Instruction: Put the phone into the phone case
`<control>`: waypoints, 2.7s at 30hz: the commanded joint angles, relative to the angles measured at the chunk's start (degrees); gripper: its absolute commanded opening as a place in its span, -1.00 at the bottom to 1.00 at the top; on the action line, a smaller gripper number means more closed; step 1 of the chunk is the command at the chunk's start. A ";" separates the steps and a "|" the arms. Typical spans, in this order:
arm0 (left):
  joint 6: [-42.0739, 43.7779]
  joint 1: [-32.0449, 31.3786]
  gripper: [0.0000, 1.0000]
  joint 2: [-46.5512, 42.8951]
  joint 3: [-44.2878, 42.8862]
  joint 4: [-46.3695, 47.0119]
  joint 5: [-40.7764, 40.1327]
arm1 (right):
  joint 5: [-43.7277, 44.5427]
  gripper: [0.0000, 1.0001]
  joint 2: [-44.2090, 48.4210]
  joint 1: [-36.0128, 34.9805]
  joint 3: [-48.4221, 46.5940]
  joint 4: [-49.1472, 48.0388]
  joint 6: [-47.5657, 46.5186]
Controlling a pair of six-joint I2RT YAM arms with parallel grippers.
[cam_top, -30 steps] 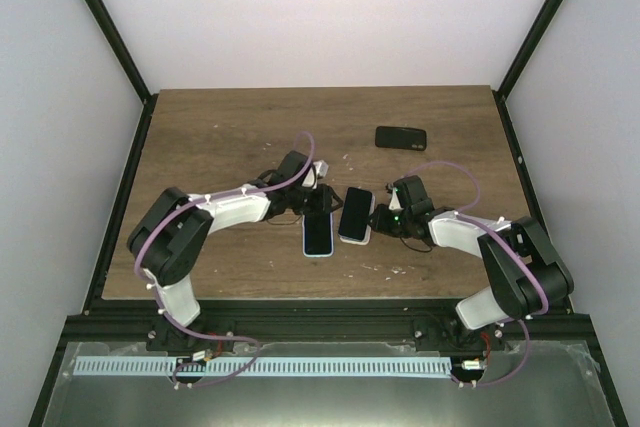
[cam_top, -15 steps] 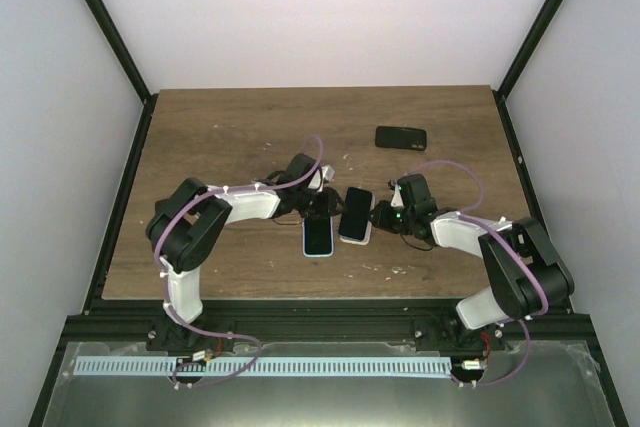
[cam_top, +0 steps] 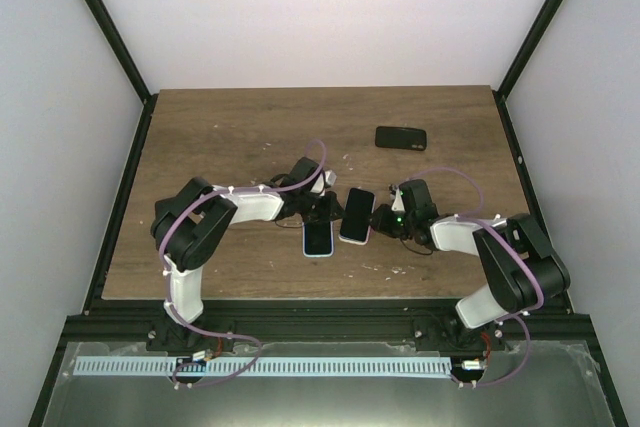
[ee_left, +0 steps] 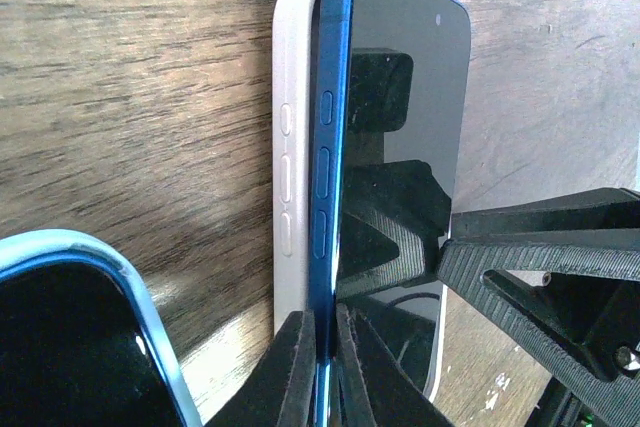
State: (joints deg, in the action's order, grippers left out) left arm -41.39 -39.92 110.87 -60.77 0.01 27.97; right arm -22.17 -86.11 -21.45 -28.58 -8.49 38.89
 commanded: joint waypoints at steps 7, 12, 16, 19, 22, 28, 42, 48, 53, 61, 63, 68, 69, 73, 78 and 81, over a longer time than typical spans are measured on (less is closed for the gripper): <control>-1.16 -2.50 -0.82 1.53 -0.88 1.30 1.06 | -0.73 -0.63 -0.12 0.21 1.16 -1.66 1.28; -2.16 -3.95 -0.81 1.25 -0.64 1.60 1.70 | -2.06 -0.63 0.31 0.29 1.76 -2.02 1.80; -4.71 -4.57 -0.81 0.17 1.38 3.86 2.77 | -1.28 -0.63 4.23 0.46 3.53 -1.08 1.98; -5.96 -5.83 -0.79 -0.76 2.50 4.95 2.72 | -0.20 -0.62 8.16 1.15 4.52 0.87 1.53; -6.50 -6.66 -0.75 -1.06 2.61 5.26 4.04 | 0.53 -0.58 9.89 1.94 4.67 2.96 0.22; -4.45 -3.07 -0.59 -3.99 2.38 2.02 2.53 | 0.10 -0.46 11.61 5.13 5.15 4.11 -1.68; -4.04 -1.79 -0.40 -0.77 2.29 6.13 6.09 | -6.91 -0.30 3.90 6.18 4.92 -2.61 -2.07; -2.60 -1.69 -0.47 0.47 2.32 4.82 5.93 | -10.20 -0.27 2.28 6.15 5.99 -7.01 0.42; -1.22 -1.57 -0.54 1.27 2.41 3.73 5.18 | -13.69 -0.23 0.51 6.14 5.72 -10.49 2.82; 0.42 -1.50 -0.61 1.82 3.46 -0.31 6.21 | -17.44 -0.18 -1.90 6.34 7.87 -20.61 9.51; 1.11 -1.48 -0.62 1.78 3.54 -1.38 5.56 | -18.48 -0.17 -2.68 6.35 8.27 -23.78 11.30; 2.36 -1.39 -0.62 1.44 3.64 -3.06 4.24 | -22.53 -0.17 -4.12 6.28 8.41 -28.93 14.16; 2.49 -1.34 -0.62 1.23 3.77 -3.19 3.94 | -23.13 -0.17 -3.89 6.28 8.57 -29.54 14.37; 3.09 -0.93 -0.61 0.61 4.33 -3.46 3.67 | -24.52 -0.16 -2.88 6.32 9.50 -31.13 15.46; 2.79 -0.78 -0.61 -0.03 5.09 -2.16 4.49 | -25.82 -0.15 -3.99 6.31 9.42 -31.26 15.08; 3.00 -0.72 -0.63 -0.63 5.26 -1.87 4.90 | -27.52 -0.14 -5.48 6.29 9.61 -32.78 15.15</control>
State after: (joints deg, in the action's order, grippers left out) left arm -39.79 -40.40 110.32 -57.17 0.01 33.56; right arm -41.32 -90.32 -14.28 -18.94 -36.97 53.28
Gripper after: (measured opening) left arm 0.189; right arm 0.428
